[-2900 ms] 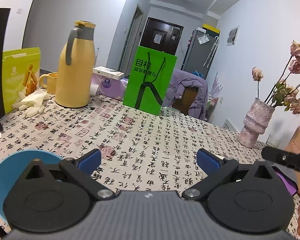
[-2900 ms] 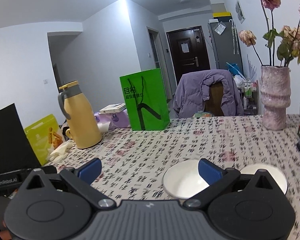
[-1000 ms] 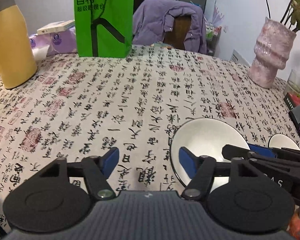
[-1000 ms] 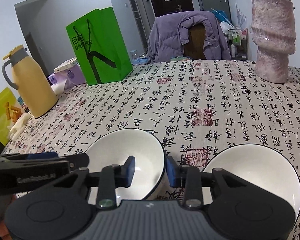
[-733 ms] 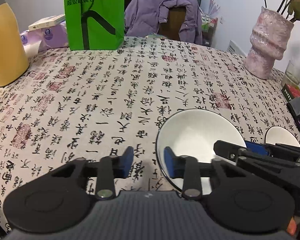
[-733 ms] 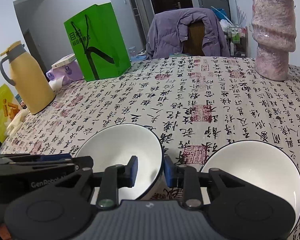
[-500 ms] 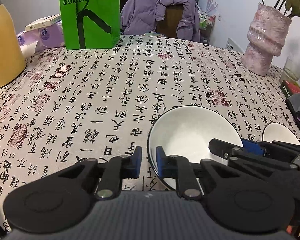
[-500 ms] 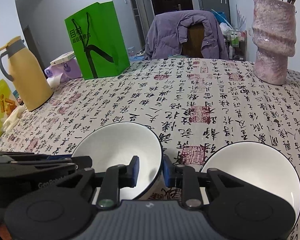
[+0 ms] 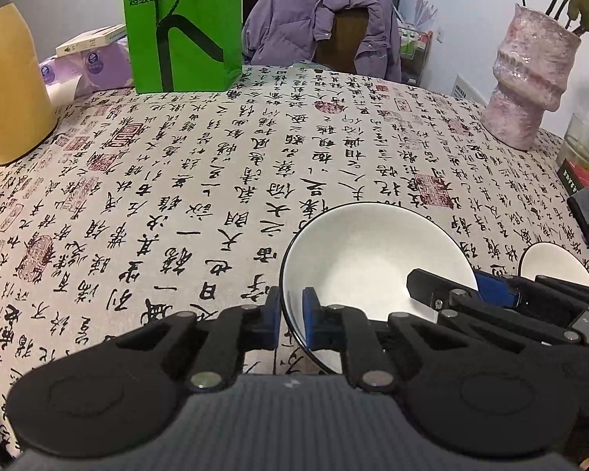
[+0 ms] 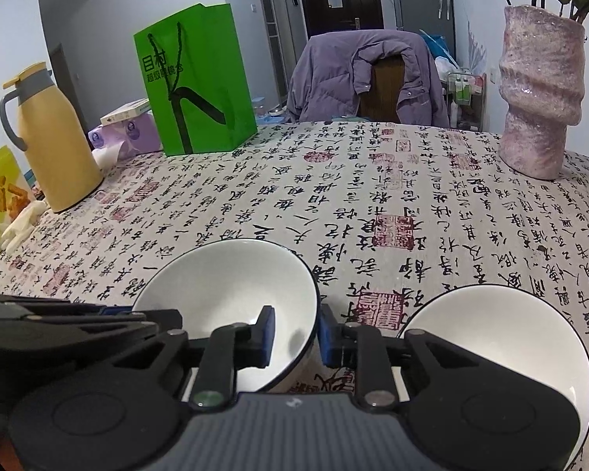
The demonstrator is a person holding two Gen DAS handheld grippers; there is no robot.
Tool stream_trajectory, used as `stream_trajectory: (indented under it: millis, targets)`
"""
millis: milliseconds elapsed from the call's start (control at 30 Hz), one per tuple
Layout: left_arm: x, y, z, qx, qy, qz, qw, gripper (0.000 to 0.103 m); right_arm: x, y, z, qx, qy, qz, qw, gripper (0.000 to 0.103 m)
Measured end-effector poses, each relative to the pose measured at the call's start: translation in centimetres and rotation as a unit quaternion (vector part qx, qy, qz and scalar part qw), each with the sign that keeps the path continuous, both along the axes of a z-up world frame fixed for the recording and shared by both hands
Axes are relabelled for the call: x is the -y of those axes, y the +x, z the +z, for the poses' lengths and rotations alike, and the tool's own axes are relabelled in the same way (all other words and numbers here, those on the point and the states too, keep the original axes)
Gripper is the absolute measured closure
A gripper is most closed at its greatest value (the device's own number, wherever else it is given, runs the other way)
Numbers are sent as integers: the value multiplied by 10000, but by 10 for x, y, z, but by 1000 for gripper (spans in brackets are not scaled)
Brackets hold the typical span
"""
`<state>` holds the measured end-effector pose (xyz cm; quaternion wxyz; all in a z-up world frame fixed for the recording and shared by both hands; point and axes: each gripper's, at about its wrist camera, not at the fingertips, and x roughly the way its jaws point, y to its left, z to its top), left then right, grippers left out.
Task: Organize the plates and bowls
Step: 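Lift the white bowl off the table with both grippers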
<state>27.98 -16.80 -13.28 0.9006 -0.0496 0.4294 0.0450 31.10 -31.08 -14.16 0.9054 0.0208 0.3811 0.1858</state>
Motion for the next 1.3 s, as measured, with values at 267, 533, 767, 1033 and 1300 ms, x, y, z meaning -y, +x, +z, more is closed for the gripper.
stream_trajectory:
  millis: [267, 533, 767, 1033, 1300]
  targets:
    - [0, -1, 0, 15, -11, 21, 10000, 91, 0, -1, -1, 42, 16, 21, 10000, 81]
    - [-2, 0, 0, 32, -40, 32, 10000, 91, -2, 0, -2, 104, 6, 101, 9999, 79]
    - [-3, -1, 0, 53, -45, 155, 9999, 91, -3, -2, -2, 165, 41, 107, 9998, 82]
    - [-3, -3, 2, 85, -82, 159, 9998, 91, -2, -3, -1, 215, 96, 58, 9997, 82]
    - [-6, -9, 9, 255, -59, 169, 9995, 91, -3, -9, 5, 332, 139, 74, 9993, 84]
